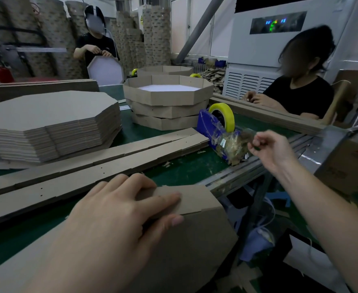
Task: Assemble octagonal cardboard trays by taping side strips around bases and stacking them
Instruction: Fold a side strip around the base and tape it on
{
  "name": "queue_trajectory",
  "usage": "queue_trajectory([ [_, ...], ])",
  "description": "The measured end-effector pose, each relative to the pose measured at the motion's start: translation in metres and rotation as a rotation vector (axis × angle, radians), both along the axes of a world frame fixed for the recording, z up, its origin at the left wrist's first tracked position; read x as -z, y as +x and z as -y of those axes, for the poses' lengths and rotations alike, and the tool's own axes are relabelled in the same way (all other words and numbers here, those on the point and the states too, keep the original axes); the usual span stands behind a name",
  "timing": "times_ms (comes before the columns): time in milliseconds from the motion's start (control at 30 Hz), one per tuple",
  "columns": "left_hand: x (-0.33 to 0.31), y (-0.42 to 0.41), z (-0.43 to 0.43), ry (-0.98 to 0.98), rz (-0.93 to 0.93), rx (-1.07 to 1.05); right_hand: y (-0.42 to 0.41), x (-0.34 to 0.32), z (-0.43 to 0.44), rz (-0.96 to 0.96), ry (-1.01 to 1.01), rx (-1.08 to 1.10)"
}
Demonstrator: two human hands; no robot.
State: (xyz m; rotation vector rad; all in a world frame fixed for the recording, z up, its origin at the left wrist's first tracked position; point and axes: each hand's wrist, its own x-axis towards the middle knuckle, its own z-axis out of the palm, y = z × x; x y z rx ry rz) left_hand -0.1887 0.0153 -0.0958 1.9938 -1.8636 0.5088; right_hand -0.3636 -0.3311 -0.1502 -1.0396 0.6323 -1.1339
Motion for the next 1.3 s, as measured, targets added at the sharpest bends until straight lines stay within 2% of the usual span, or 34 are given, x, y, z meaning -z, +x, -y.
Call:
queue_trajectory([
  [67, 0.0, 0.0, 0.0, 0.002, -0.002, -0.005, -0.003, 0.008, -0.005, -0.273, -0.098, 0.109],
  [167, 0.0, 0.001, -0.002, 0.003, -0.011, -0.004, -0.015, 0.007, -0.009, -0.922, -0.279, 0.416],
  [200, 0.001, 0.002, -0.002, 0.003, -0.018, 0.0, -0.02, 0.004, -0.015, -1.055, -0.335, 0.478],
  [233, 0.001, 0.002, -0.002, 0.005, -0.025, 0.003, -0.023, -0.001, -0.026, -1.103, -0.396, 0.513],
  [333, 0.0, 0.001, -0.001, 0.01, -0.025, 0.006, -0.019, -0.023, -0.082, -0.913, -0.531, 0.498],
  [433, 0.0, 0.0, -0.001, 0.013, -0.019, 0.013, -0.008, -0.037, -0.164, -0.529, -0.575, 0.235],
  [467, 0.0, 0.0, -0.001, 0.016, -0.021, 0.013, -0.004, -0.038, -0.192, -0.4, -0.536, 0.125],
  [533, 0.001, 0.001, -0.002, 0.028, -0.028, 0.003, 0.005, -0.03, -0.236, -0.208, -0.318, -0.062],
  [600, 0.001, 0.001, -0.004, 0.04, -0.038, -0.007, 0.018, -0.018, -0.262, -0.123, -0.104, -0.157],
  [700, 0.001, 0.003, -0.007, 0.059, -0.033, -0.005, 0.037, -0.005, -0.279, -0.097, 0.098, -0.192],
  [867, 0.0, 0.003, -0.009, 0.083, -0.022, -0.011, 0.047, -0.008, -0.284, -0.075, 0.228, -0.111],
  [1067, -0.001, 0.0, -0.01, 0.088, -0.004, 0.001, 0.043, -0.011, -0.282, -0.168, 0.236, -0.134],
  [1167, -0.005, 0.0, -0.012, 0.087, -0.037, 0.018, 0.04, -0.011, -0.279, -0.212, 0.24, -0.216],
  [1300, -0.007, 0.003, -0.014, 0.134, 0.013, 0.042, 0.032, -0.01, -0.272, -0.289, 0.24, -0.376],
])
